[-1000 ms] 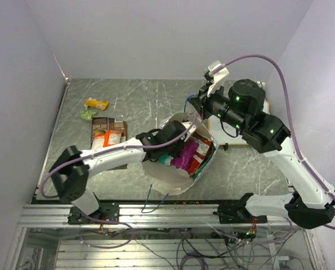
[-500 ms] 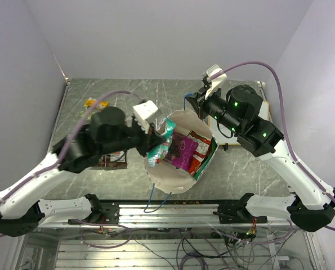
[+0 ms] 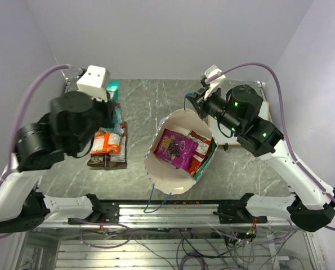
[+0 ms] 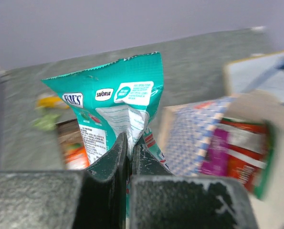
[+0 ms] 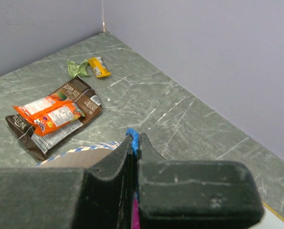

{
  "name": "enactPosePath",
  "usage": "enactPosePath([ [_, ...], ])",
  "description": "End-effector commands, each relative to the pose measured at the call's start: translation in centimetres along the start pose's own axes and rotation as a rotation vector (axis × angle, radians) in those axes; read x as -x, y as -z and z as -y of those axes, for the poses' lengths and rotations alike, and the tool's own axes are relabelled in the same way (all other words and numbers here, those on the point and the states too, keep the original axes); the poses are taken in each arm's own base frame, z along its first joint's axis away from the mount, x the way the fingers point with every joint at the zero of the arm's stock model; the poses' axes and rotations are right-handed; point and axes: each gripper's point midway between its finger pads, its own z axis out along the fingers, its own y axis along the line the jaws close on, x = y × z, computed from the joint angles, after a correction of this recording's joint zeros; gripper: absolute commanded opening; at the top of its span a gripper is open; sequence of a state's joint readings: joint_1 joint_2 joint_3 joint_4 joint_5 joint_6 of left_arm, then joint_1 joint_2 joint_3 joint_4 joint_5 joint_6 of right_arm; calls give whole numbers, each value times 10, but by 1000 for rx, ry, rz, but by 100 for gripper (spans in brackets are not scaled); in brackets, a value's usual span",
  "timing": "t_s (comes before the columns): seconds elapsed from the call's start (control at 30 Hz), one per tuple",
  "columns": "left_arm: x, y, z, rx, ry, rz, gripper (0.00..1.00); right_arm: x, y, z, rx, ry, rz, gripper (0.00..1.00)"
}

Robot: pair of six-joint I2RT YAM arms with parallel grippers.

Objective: Take the snacks out of the paper bag
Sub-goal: Place the snack at the center of the board.

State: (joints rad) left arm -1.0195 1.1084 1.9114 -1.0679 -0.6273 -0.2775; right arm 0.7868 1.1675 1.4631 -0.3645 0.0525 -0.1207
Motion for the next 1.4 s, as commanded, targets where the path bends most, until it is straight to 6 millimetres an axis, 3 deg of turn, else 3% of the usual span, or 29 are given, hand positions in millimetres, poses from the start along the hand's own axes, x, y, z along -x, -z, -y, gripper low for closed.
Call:
enactPosePath([
  [0.0,-18,-17,-67,469,-185,-54,7,37,9,3,-6,3,122,0],
  [0.1,-30,-46,-75,528,-213,-110,7,37,11,1,4,-4,121,0],
  [0.3,-89,-94,-121,649,-296,-312,7,37,17,-1,18,-27,120,0],
  [0.43,-129,-110,-147,724,-382,-424,7,36,23,-3,26,-36,122,0],
  [0.67,-211,-145,-168,689,-424,-654,7,40,35,-2,32,-22,127,0],
  [0.83,-253,-164,-184,631,-411,-785,7,45,45,0,23,-12,145,0],
  [1.1,-325,-187,-170,467,-347,-931,7,37,47,-9,70,-2,152,0],
  [1.2,-350,-200,-155,373,-316,-941,7,30,49,-14,92,28,163,0],
  [1.37,-373,-194,-151,374,-324,-1012,7,30,49,-12,73,9,207,0],
])
